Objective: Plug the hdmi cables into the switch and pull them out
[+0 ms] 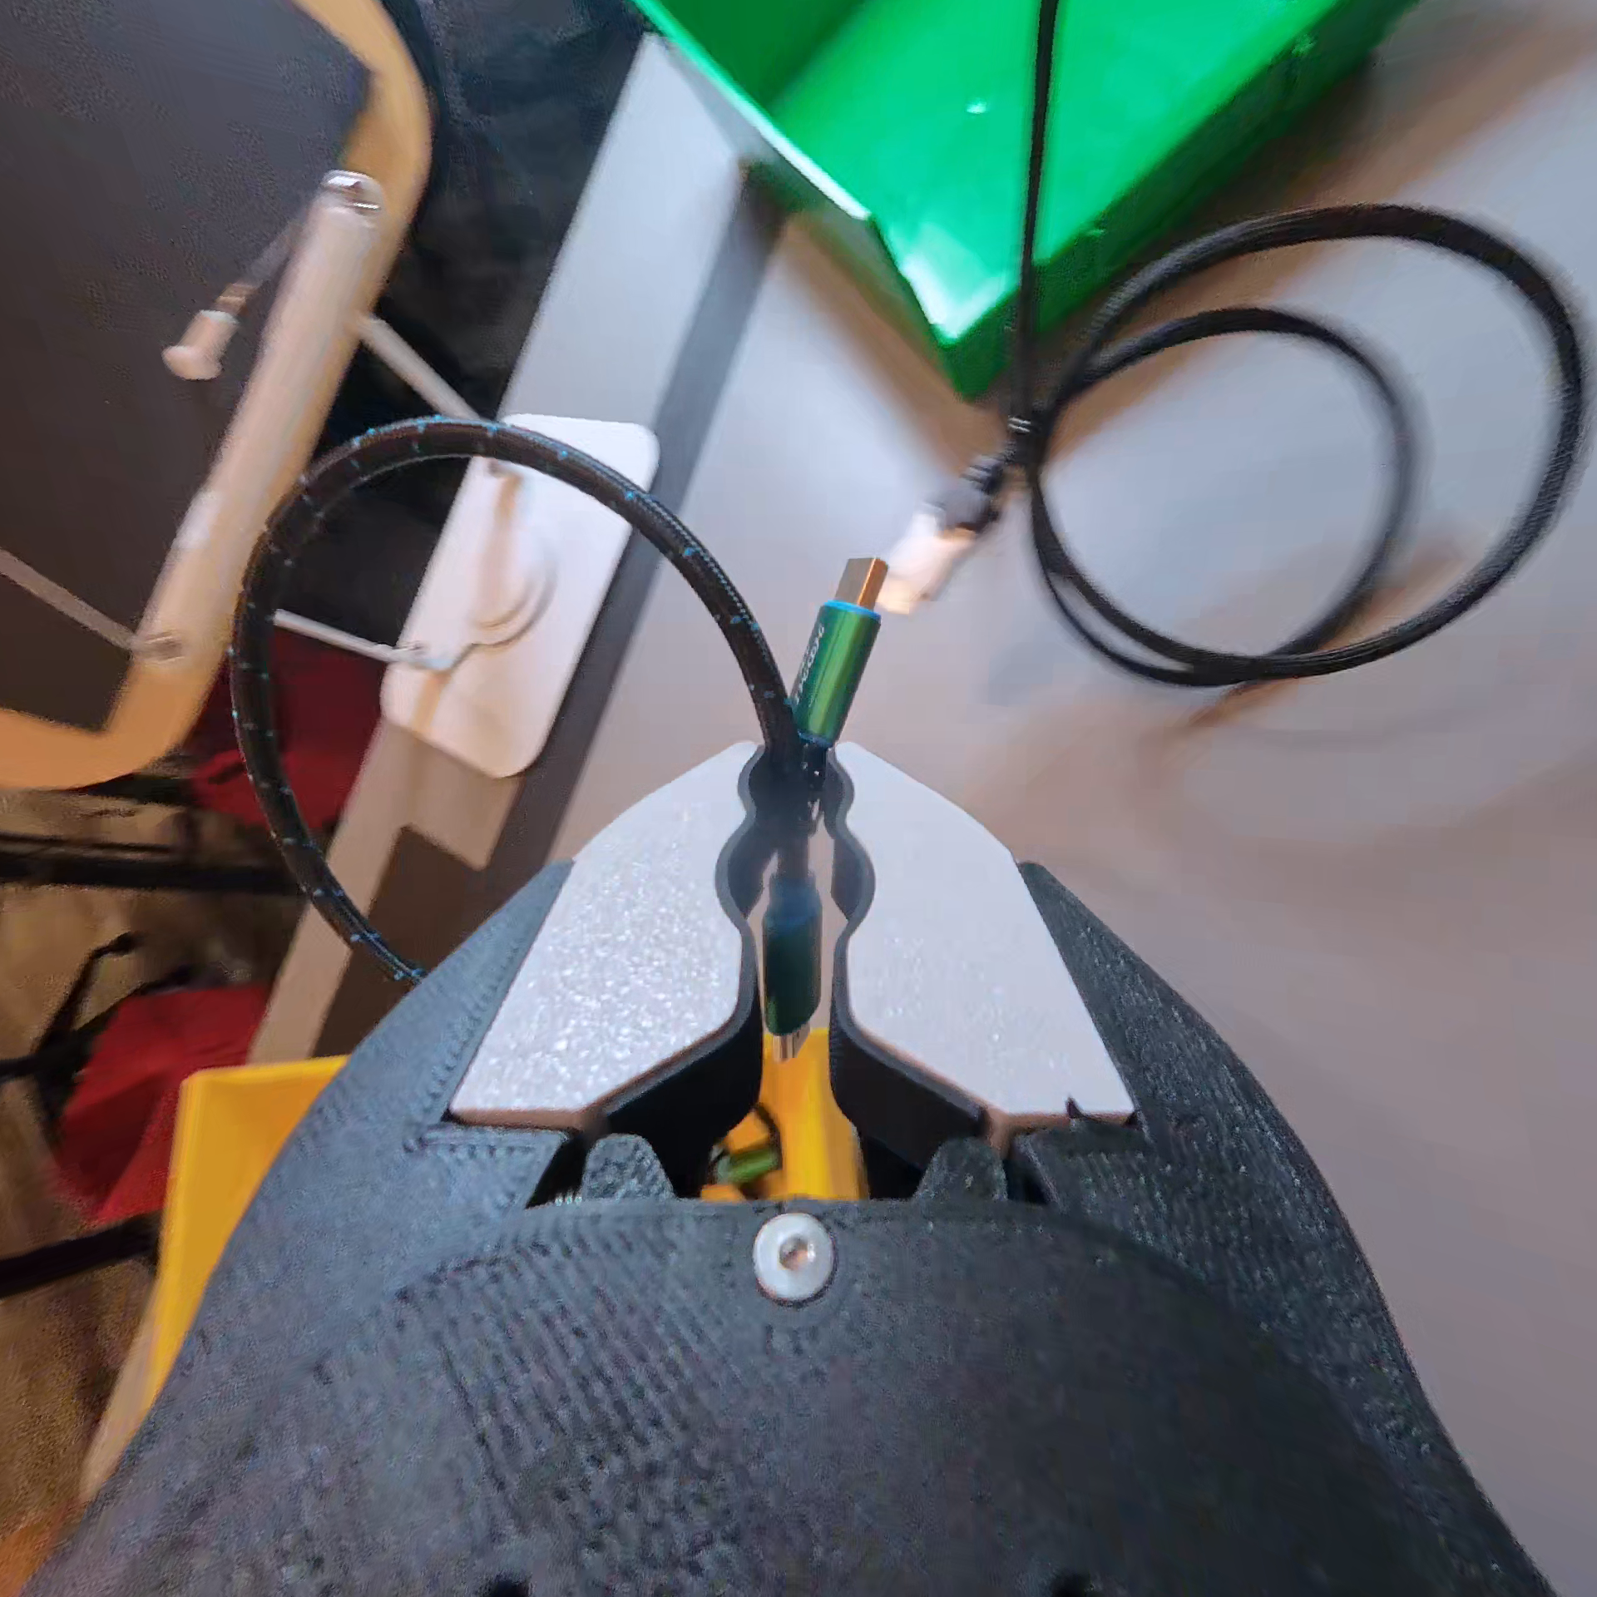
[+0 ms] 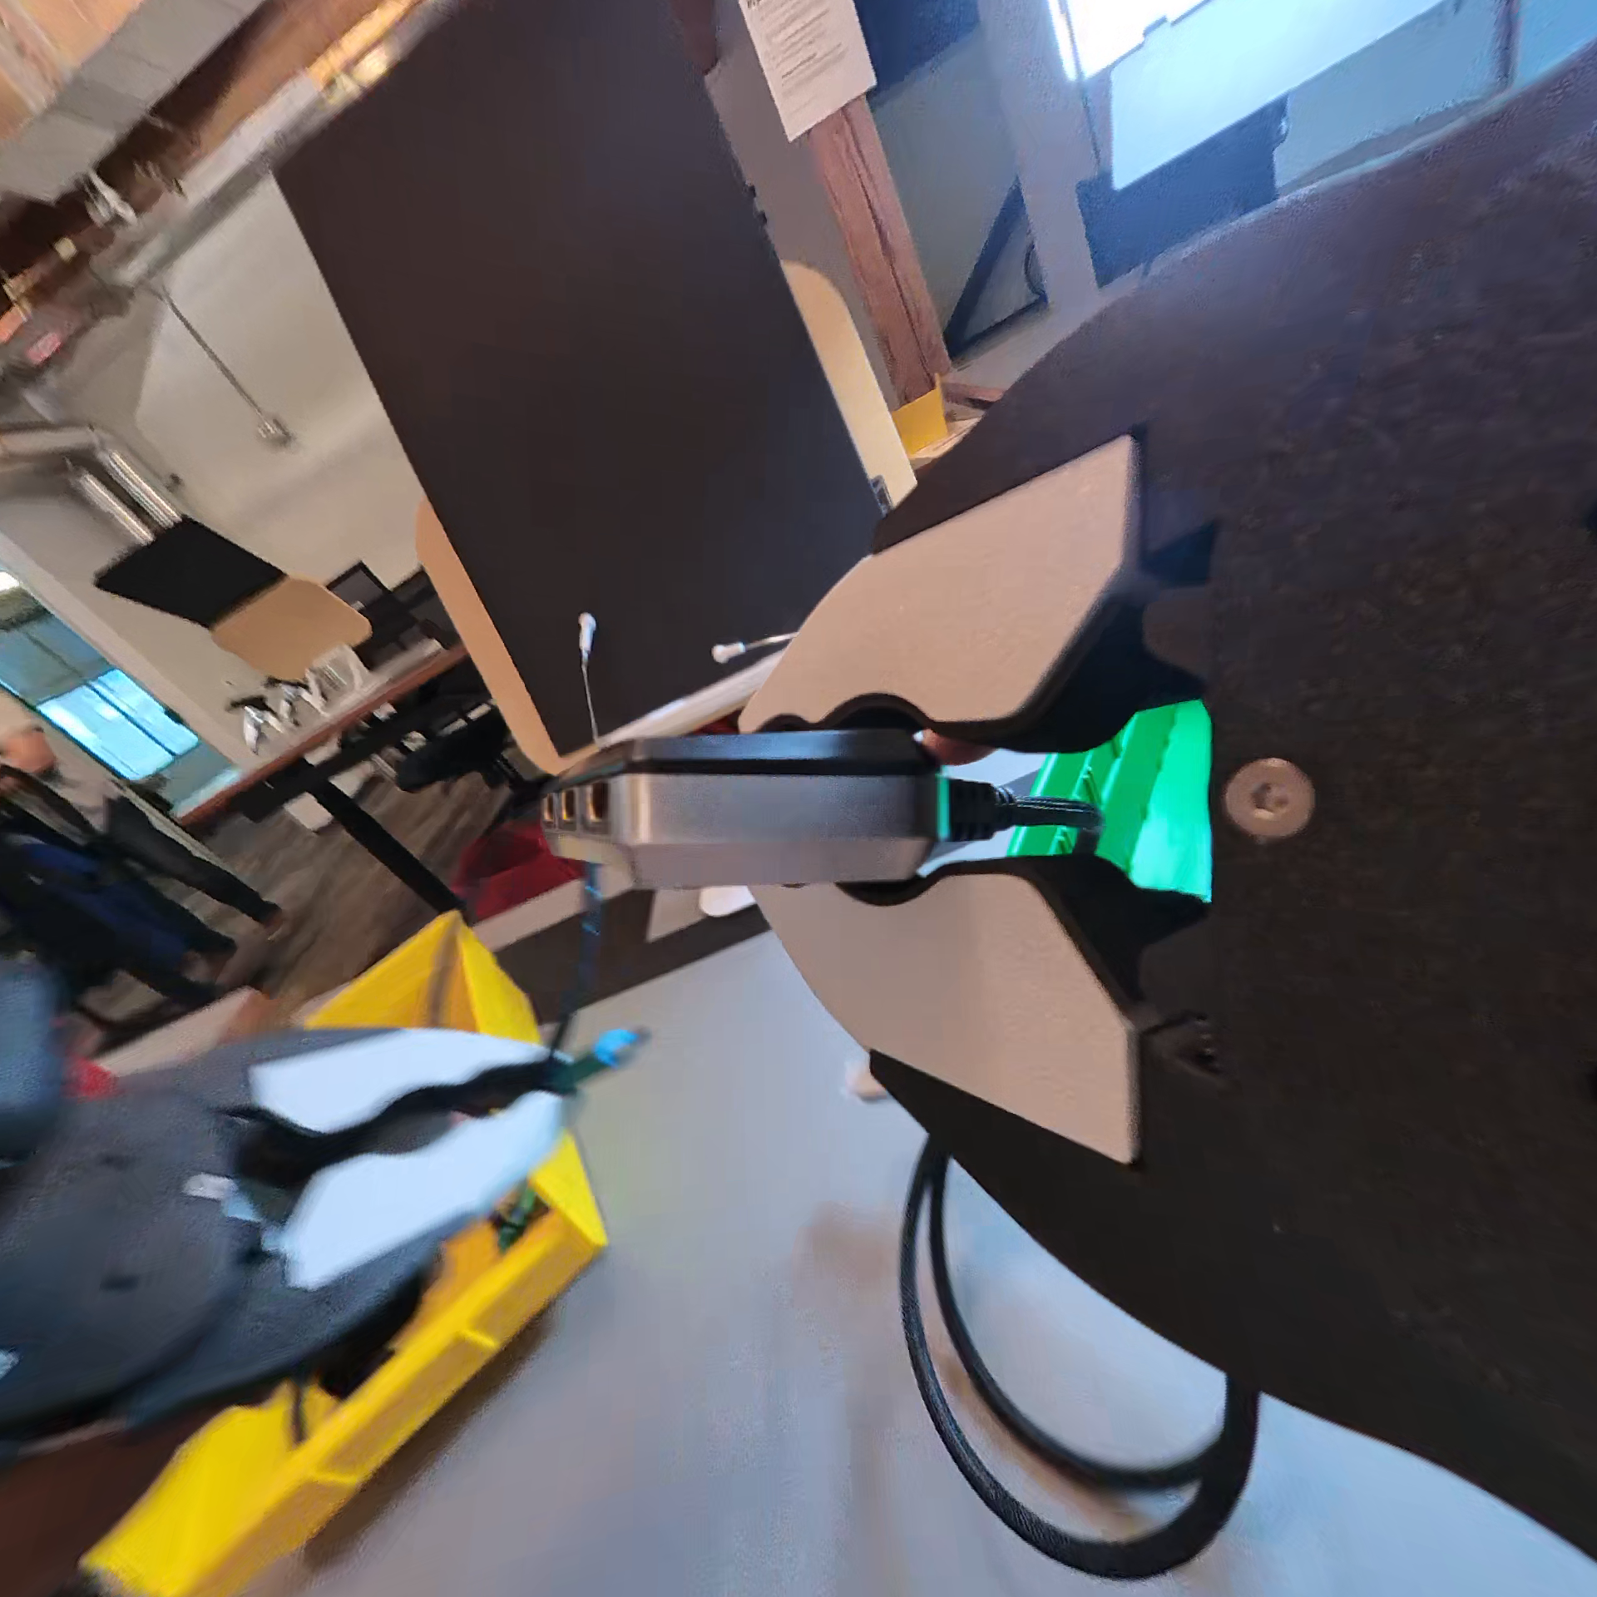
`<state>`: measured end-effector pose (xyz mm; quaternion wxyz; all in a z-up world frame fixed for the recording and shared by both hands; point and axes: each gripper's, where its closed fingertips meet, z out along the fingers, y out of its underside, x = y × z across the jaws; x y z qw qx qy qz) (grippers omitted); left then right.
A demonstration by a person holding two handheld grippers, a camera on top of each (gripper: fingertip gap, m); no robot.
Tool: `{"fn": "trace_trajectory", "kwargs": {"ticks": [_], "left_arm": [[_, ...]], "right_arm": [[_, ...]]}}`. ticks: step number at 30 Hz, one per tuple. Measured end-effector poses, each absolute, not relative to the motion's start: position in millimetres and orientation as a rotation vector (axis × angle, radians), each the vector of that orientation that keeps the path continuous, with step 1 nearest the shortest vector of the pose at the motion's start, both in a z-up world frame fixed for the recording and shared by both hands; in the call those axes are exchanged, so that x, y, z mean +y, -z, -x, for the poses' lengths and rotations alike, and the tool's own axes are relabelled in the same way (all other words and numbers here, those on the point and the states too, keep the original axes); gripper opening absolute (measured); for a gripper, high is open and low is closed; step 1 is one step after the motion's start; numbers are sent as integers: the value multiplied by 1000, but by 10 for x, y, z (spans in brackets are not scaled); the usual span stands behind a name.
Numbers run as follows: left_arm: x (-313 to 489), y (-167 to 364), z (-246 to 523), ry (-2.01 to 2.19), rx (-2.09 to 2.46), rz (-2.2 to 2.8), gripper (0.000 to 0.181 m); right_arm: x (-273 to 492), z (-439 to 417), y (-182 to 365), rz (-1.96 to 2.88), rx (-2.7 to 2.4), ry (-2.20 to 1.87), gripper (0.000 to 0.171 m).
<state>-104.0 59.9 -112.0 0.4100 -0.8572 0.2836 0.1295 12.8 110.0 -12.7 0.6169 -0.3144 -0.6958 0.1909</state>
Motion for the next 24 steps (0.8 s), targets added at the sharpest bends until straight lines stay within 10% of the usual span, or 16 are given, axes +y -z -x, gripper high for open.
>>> {"fn": "trace_trajectory", "kwargs": {"ticks": [24], "left_arm": [[374, 1139, 943, -559, 832, 2281, 11]], "right_arm": [[826, 371, 1090, 619, -1911, -126, 23]]}}
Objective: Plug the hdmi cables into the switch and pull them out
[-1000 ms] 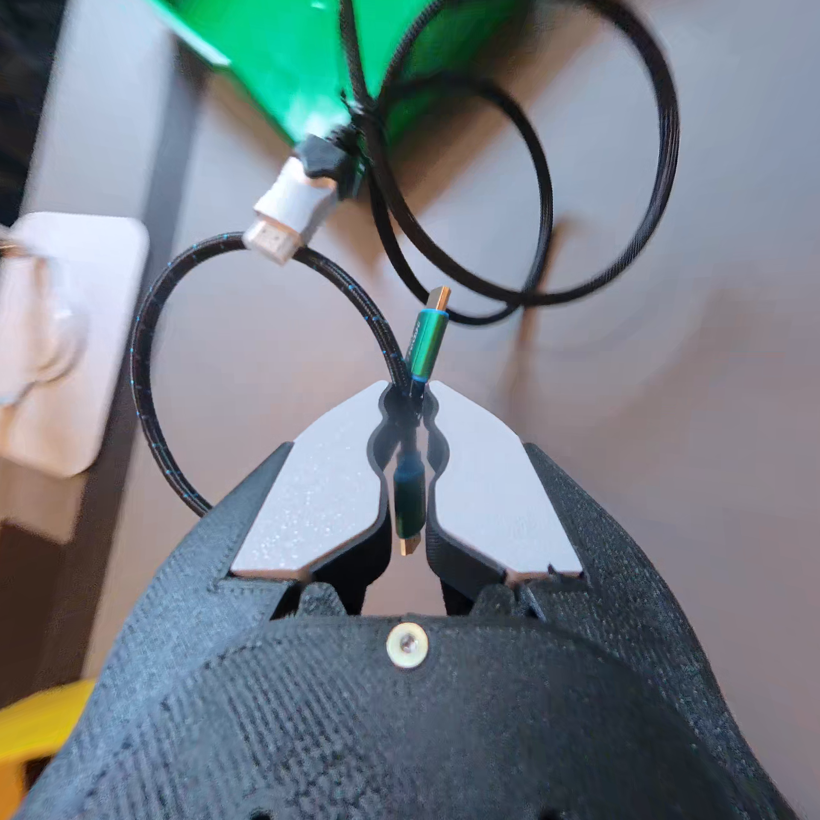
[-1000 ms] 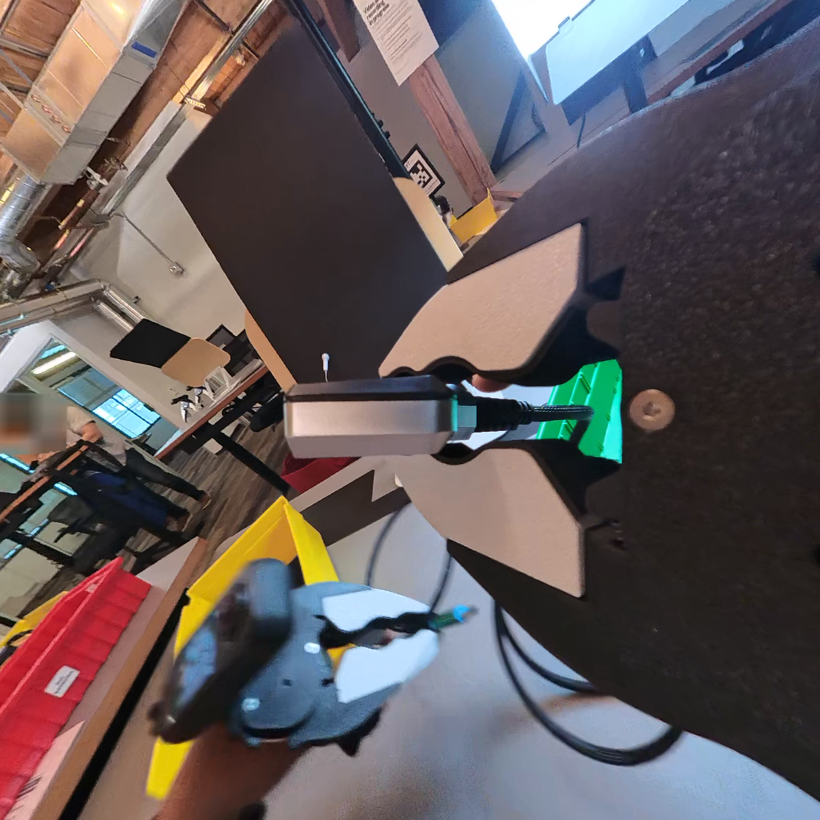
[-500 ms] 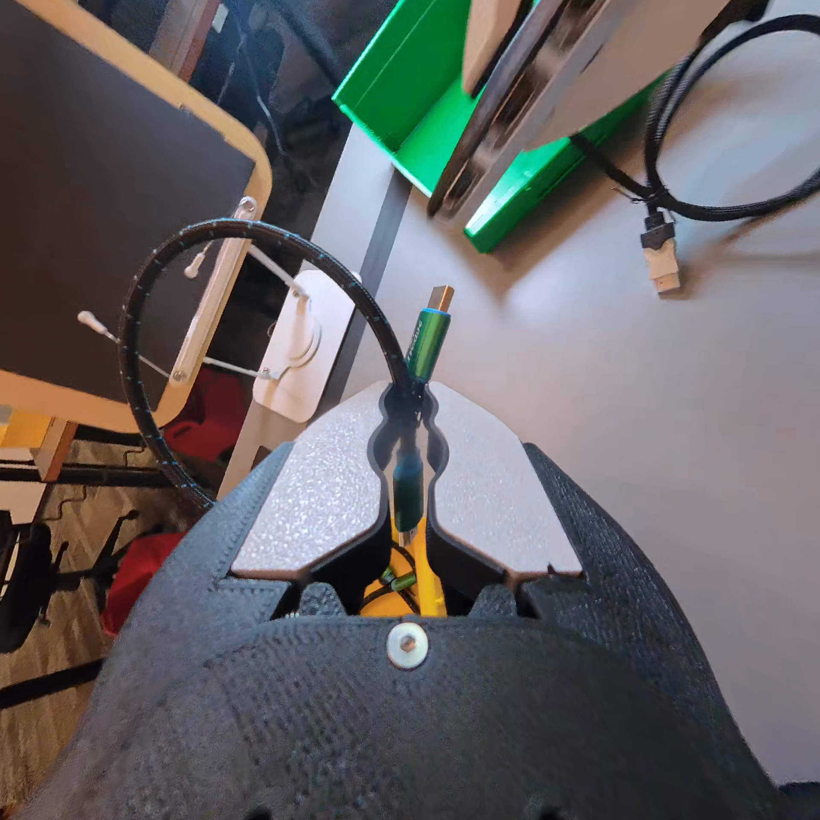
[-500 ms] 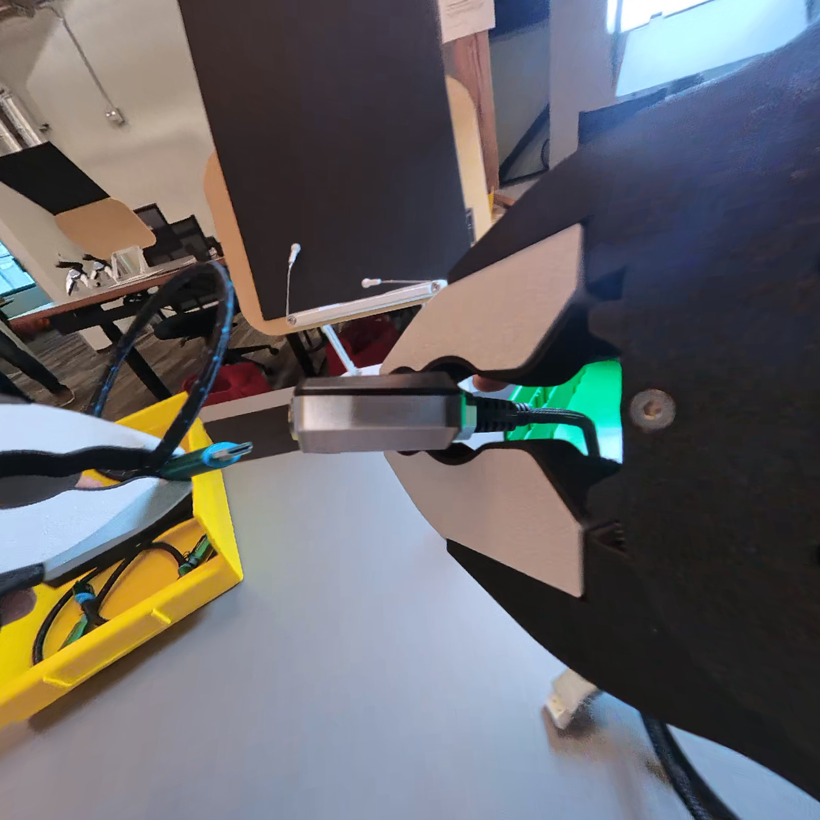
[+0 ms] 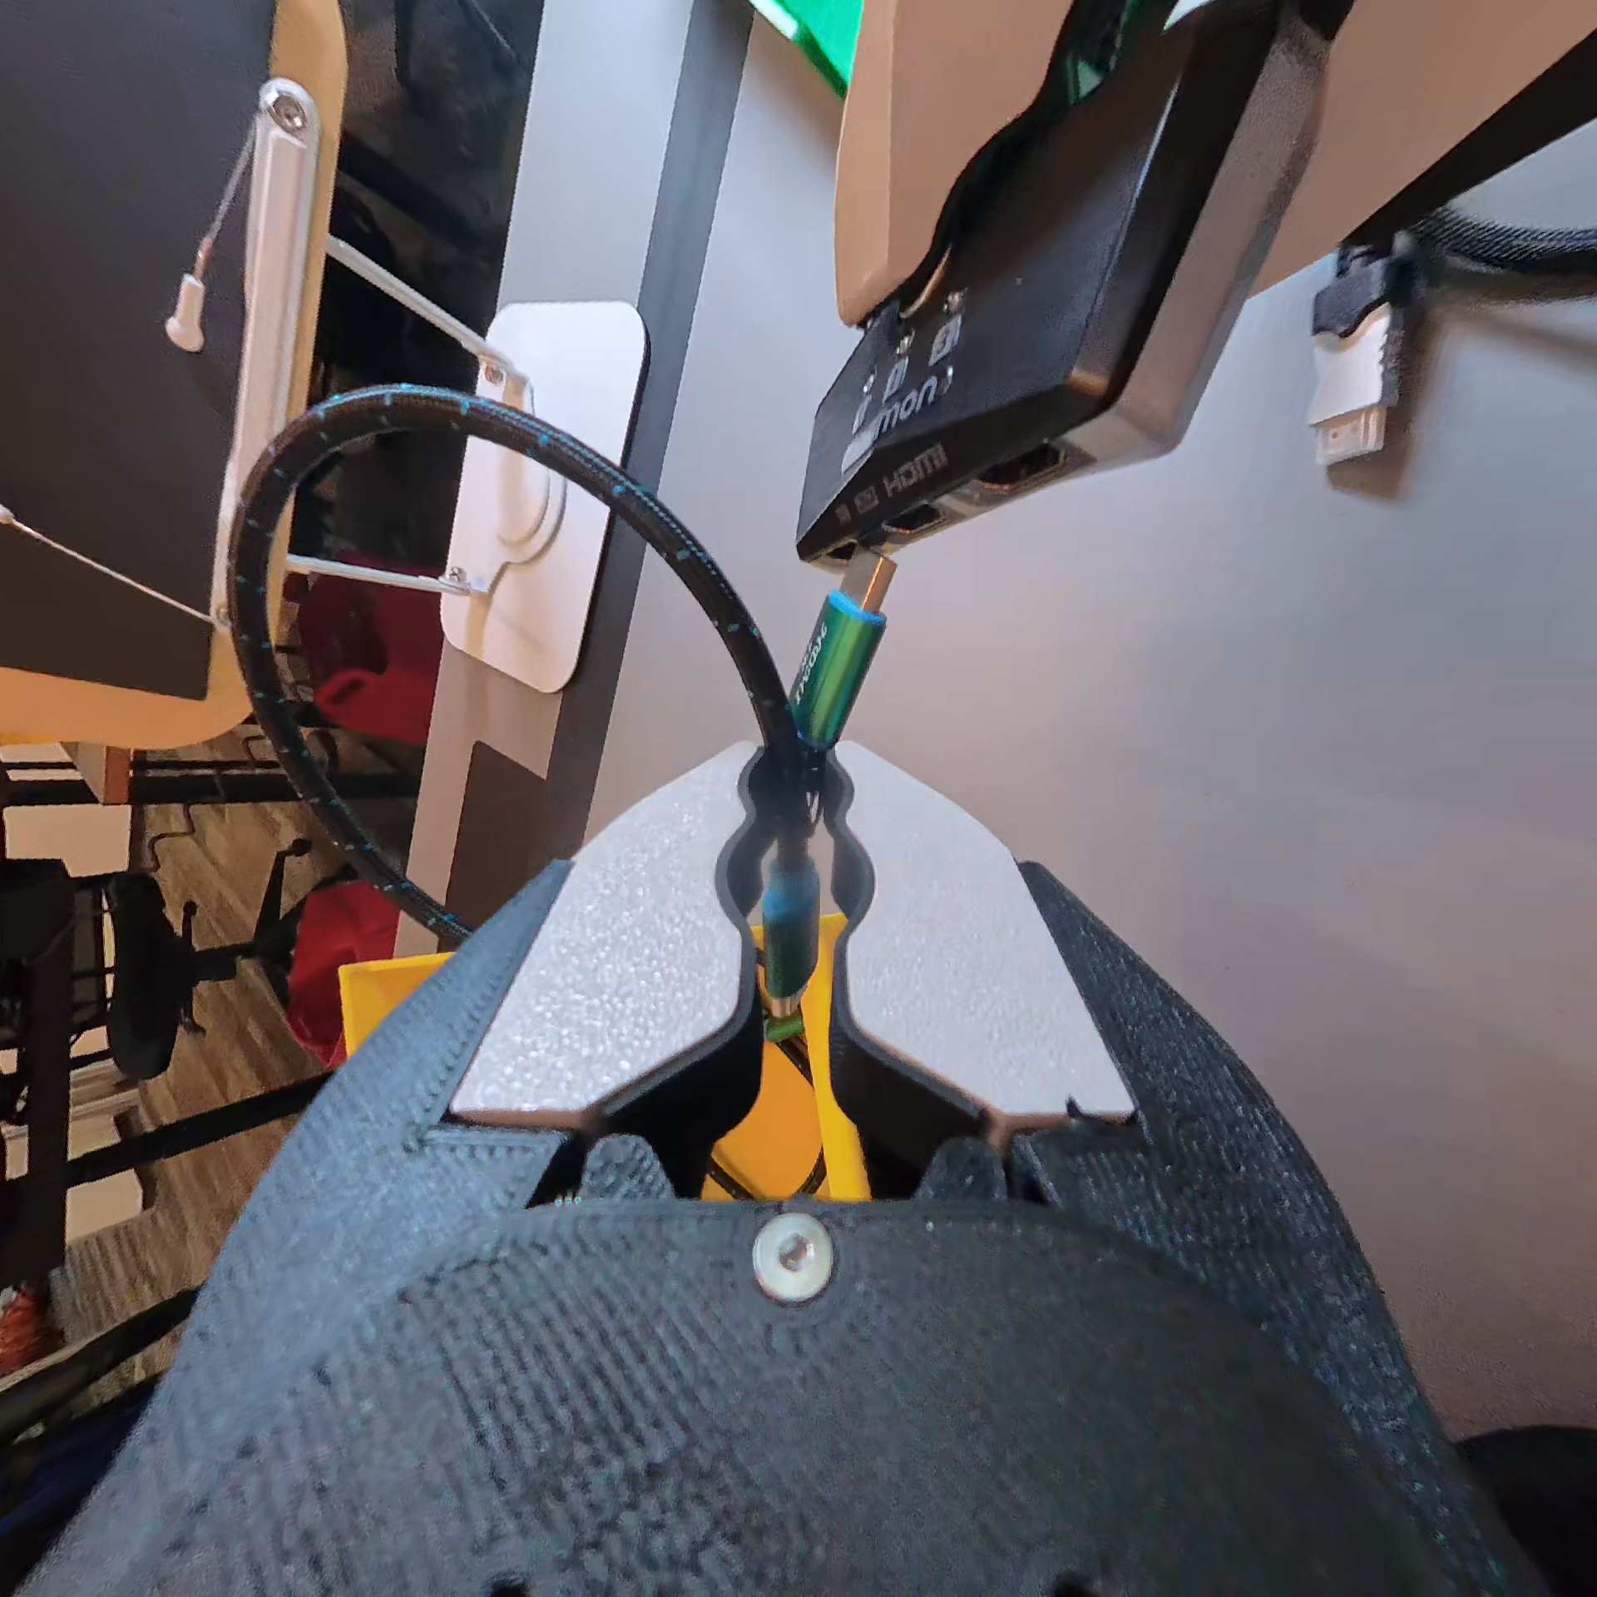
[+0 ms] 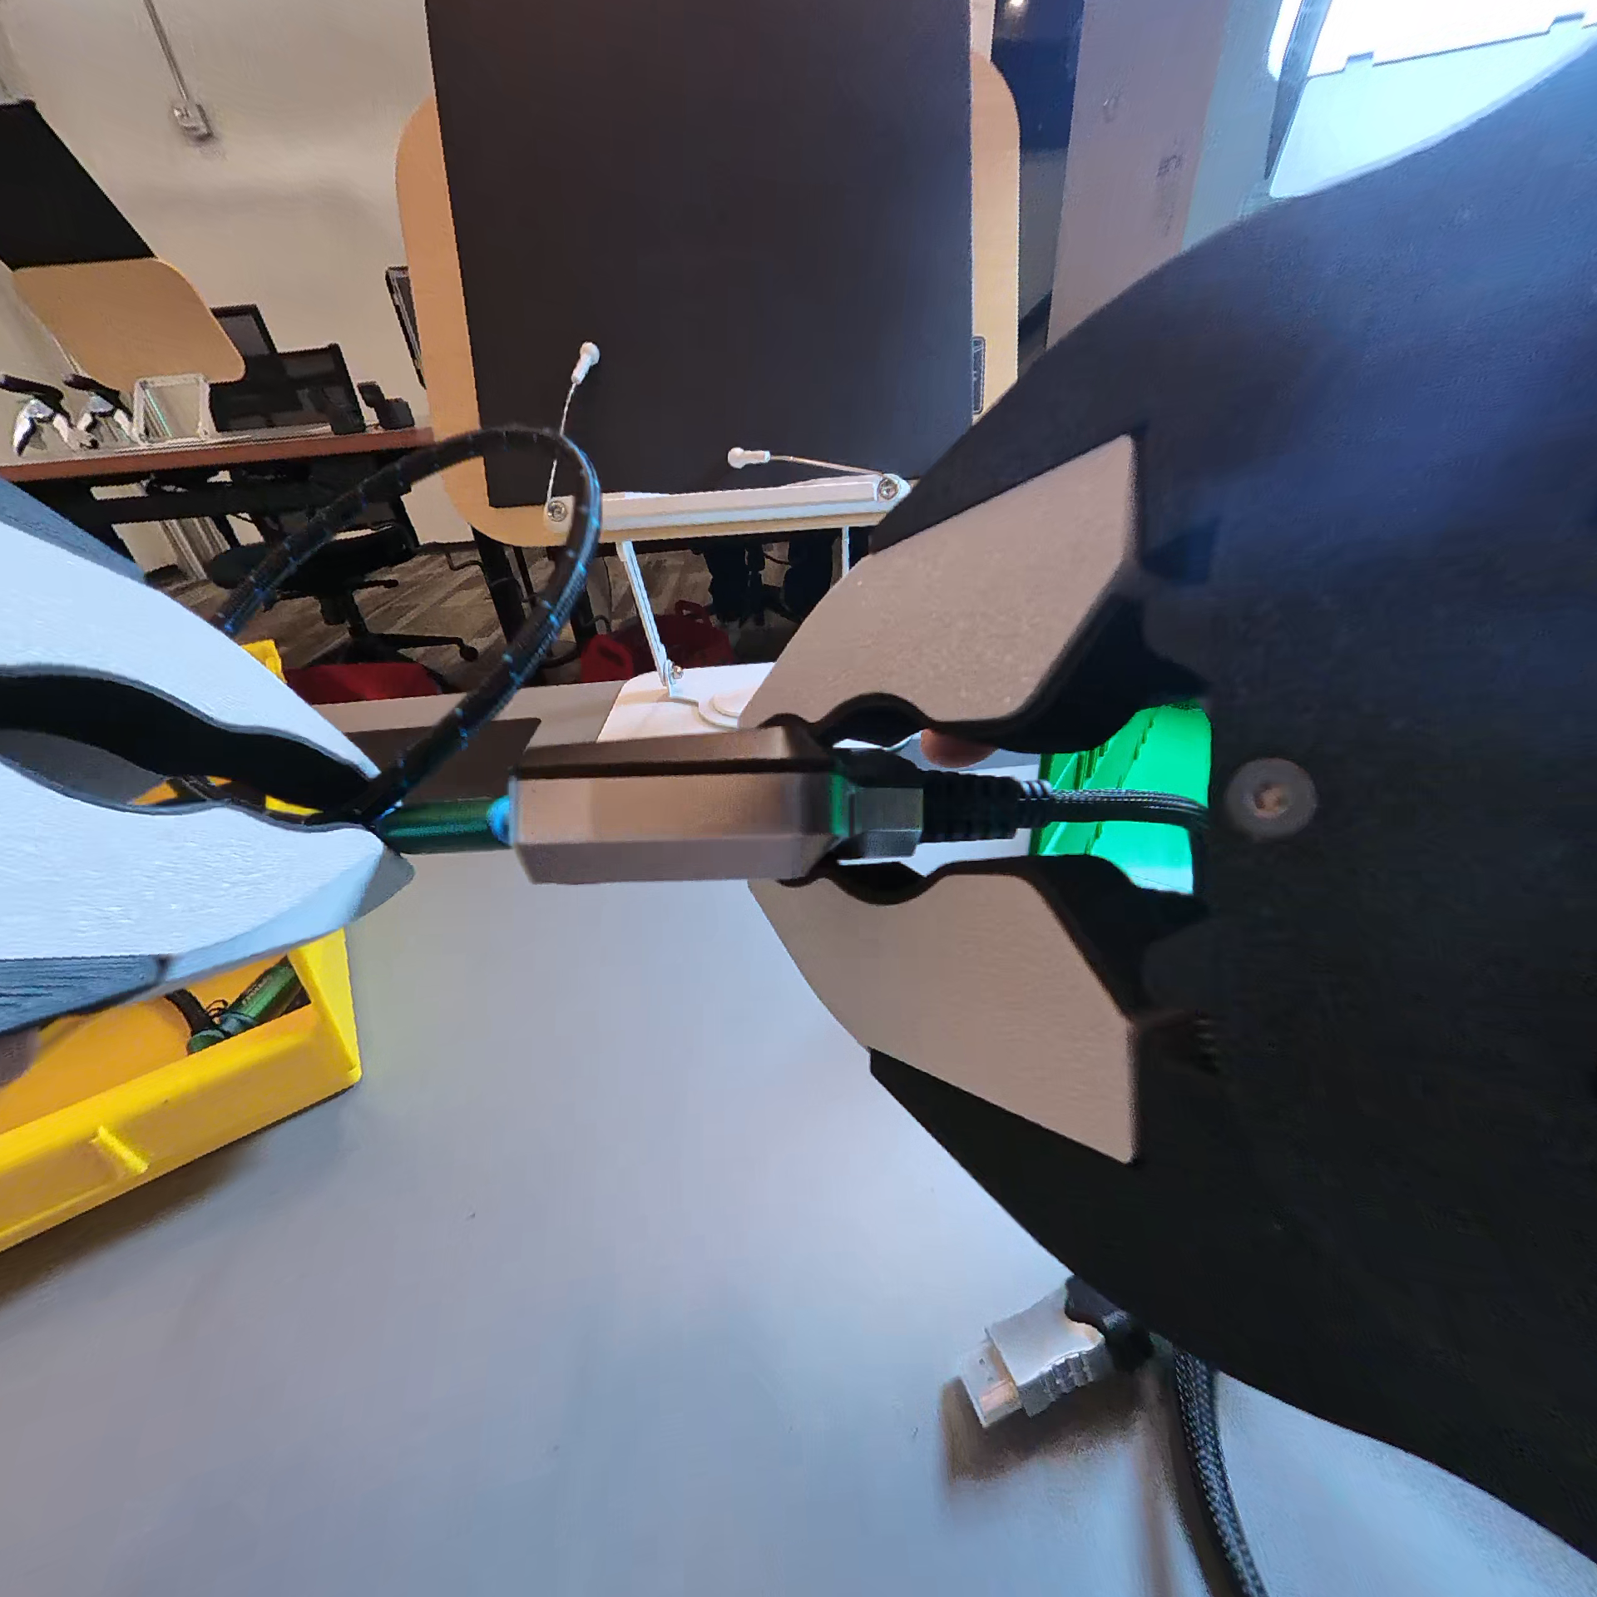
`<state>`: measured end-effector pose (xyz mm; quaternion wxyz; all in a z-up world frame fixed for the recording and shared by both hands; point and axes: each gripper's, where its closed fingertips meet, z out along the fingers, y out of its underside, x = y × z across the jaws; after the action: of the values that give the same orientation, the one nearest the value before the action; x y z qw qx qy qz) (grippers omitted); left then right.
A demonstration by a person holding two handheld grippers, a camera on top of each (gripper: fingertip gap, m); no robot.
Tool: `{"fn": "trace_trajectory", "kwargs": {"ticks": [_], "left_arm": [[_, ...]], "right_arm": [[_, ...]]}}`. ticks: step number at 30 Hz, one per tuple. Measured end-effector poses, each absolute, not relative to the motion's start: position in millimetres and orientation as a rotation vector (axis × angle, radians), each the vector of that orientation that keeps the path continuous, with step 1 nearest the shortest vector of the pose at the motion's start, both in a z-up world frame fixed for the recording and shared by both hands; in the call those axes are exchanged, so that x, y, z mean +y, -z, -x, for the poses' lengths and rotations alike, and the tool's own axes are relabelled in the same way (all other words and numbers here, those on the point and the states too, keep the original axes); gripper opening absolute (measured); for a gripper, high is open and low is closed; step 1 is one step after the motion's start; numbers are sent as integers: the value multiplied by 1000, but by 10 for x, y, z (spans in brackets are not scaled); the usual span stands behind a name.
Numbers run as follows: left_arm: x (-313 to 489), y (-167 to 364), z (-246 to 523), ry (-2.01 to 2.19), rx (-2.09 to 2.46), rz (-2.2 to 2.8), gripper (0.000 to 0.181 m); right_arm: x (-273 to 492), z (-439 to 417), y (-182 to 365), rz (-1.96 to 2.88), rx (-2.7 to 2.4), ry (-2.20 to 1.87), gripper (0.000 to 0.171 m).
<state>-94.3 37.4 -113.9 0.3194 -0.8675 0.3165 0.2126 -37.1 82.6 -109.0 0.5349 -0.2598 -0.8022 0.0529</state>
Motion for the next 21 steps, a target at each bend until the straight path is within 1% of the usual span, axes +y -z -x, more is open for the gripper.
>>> {"fn": "trace_trajectory", "kwargs": {"ticks": [12, 15, 21], "left_arm": [[384, 1305, 1023, -568, 797, 2366, 11], [391, 1329, 966, -478, 833, 2344, 10], [346, 1398, 825, -263, 970, 2278, 10]], "right_arm": [[731, 420, 1174, 556, -1924, -113, 23], [722, 424, 1203, 524, -1925, -135, 23], [617, 320, 1221, 509, -1985, -340, 23]]}}
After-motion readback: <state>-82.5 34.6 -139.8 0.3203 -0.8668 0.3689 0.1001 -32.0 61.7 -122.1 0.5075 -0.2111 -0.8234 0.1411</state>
